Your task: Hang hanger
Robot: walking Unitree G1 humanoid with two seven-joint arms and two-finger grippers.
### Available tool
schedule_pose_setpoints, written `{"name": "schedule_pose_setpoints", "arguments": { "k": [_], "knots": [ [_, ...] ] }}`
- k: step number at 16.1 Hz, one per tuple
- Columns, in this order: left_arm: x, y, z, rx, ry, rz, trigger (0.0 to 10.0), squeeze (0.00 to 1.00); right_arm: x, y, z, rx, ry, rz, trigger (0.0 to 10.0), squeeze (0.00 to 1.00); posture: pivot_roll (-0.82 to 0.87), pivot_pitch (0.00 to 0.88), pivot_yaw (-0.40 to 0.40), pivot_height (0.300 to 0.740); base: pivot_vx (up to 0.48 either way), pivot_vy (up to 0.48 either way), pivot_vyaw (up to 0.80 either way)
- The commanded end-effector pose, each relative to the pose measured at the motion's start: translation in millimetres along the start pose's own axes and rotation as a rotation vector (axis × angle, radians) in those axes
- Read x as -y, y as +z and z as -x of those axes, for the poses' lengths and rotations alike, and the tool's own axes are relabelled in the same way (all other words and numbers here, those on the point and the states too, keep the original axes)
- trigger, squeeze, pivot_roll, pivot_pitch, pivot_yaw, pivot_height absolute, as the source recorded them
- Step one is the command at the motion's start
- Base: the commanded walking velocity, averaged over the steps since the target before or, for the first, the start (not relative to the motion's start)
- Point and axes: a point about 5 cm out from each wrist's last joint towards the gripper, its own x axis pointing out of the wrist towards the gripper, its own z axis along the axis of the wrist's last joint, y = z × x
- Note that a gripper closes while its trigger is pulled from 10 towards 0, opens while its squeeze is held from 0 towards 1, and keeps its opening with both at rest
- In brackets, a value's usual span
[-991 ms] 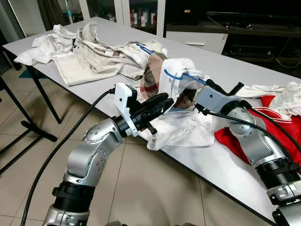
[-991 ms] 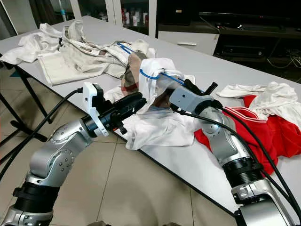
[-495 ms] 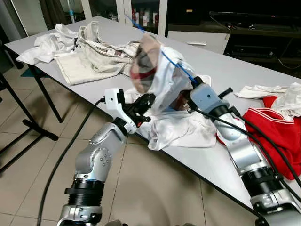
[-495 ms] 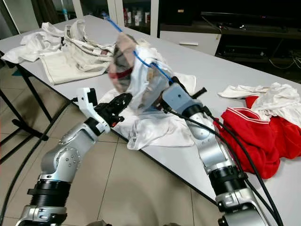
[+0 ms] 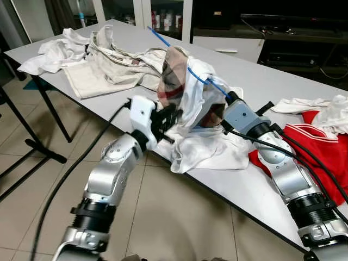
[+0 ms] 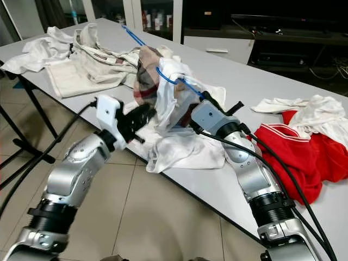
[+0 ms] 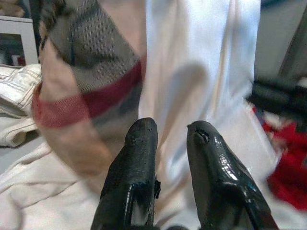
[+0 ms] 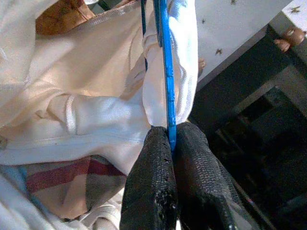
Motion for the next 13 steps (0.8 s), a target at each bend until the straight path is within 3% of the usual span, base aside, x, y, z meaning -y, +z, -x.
{"name": "schedule_pose_setpoints", "arguments": {
  "k": [1,2,3,4,6,8,13],
  "knots": [
    [-7.2,3,0.9,0.021,0.049,0.035,10.0,0.0,6.5,8,-0.8,0.042,-0.017,-0.026,0.0,0.0,0.02,0.0,0.002,0.723,0.0,0.0,0.0],
    [-9.9,2,2.9,0.039,0.095,0.08,10.0,0.0,4.2,7,1.8,0.046,-0.019,-0.059,0.0,0.0,0.02,0.0,0.001,0.723,0.0,0.0,0.0],
    [-9.6,-2,5.4,0.041,0.115,0.111,10.0,0.0,1.1,7,4.1,0.049,-0.023,-0.09,4.1,0.0,0.02,0.0,-0.001,0.723,0.0,0.0,0.0],
    [-5.8,-8,8.3,0.037,0.121,0.139,10.0,0.0,-1.5,9,6.2,0.056,-0.034,-0.118,10.0,0.0,0.03,0.0,-0.002,0.723,0.0,0.0,0.0],
    [4.9,-18,11.9,0.02,0.118,0.17,10.0,0.0,-1.7,10,7.1,0.057,-0.071,-0.168,10.0,0.0,0.03,0.0,-0.002,0.723,0.0,0.0,0.0],
    [7.8,-20,12.1,0.017,0.117,0.144,10.0,0.0,-1.9,11,7.9,0.062,-0.072,-0.168,10.0,0.0,0.03,0.0,-0.003,0.723,0.0,0.0,0.0],
    [7.1,-18,13.4,-0.005,0.077,-0.088,10.0,0.0,-4.6,8,13.9,0.042,-0.03,-0.049,10.0,0.0,0.03,0.0,-0.002,0.723,0.0,0.0,0.0]
  ]
}}
